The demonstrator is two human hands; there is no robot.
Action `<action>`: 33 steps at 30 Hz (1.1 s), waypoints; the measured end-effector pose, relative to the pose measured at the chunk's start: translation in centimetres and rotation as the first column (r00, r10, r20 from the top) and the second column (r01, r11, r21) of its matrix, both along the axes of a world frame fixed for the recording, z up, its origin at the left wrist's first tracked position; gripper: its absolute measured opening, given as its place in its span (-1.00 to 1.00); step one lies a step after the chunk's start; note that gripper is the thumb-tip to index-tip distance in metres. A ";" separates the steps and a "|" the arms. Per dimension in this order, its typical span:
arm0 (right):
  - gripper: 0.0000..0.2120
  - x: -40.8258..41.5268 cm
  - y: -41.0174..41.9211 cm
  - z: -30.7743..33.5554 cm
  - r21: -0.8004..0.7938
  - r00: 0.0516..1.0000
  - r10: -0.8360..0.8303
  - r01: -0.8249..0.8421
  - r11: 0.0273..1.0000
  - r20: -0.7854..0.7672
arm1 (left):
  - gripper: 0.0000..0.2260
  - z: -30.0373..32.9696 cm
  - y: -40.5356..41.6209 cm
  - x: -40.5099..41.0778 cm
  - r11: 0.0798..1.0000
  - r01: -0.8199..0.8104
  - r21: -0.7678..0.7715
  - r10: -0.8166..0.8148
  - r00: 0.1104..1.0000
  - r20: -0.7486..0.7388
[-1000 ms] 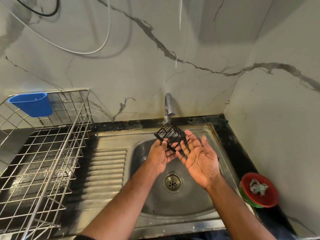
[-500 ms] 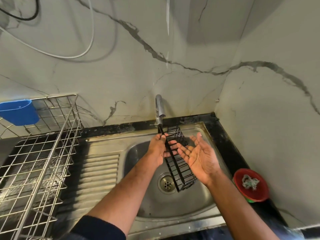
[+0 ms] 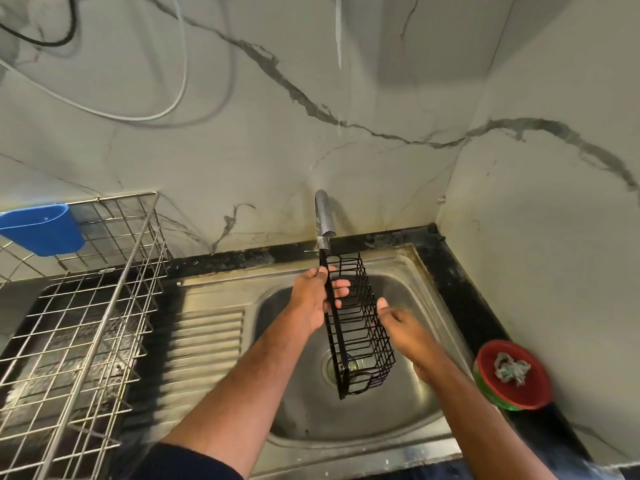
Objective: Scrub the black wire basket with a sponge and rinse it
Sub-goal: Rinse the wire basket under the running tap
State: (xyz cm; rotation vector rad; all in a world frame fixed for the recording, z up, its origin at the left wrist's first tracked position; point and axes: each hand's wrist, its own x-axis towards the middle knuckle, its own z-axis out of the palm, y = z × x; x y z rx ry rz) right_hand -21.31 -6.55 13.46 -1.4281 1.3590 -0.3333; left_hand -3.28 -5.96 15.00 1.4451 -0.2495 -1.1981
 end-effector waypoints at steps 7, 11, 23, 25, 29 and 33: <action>-0.47 1.1 0.6 0.0 0.103 0.973 -0.083 0.062 0.993 0.214 | -0.75 0.8 -0.3 0.5 0.997 0.072 -0.003 -0.072 0.997 0.000; -0.61 1.4 0.2 0.4 0.093 0.971 -0.096 0.077 0.993 0.217 | -0.79 0.8 -0.3 1.0 0.994 0.107 0.019 -0.107 0.994 0.008; -0.52 1.7 -0.9 0.9 0.153 0.939 -0.122 0.076 0.985 0.320 | -0.70 1.2 1.5 2.1 0.989 0.146 -0.020 -0.147 0.989 -0.029; -0.42 1.8 -0.9 1.2 0.211 0.915 -0.172 0.099 0.972 0.365 | -0.65 1.1 2.4 2.3 0.982 0.167 -0.085 -0.172 0.983 -0.063; -0.46 2.3 -1.2 1.0 0.270 0.883 -0.219 0.111 0.956 0.416 | -0.64 1.3 4.1 2.0 0.970 0.164 -0.182 -0.177 0.982 -0.061; -0.58 2.6 -1.2 1.4 0.286 0.849 -0.246 0.117 0.951 0.469 | -0.67 2.5 6.5 1.1 0.970 0.153 -0.191 -0.155 0.988 0.005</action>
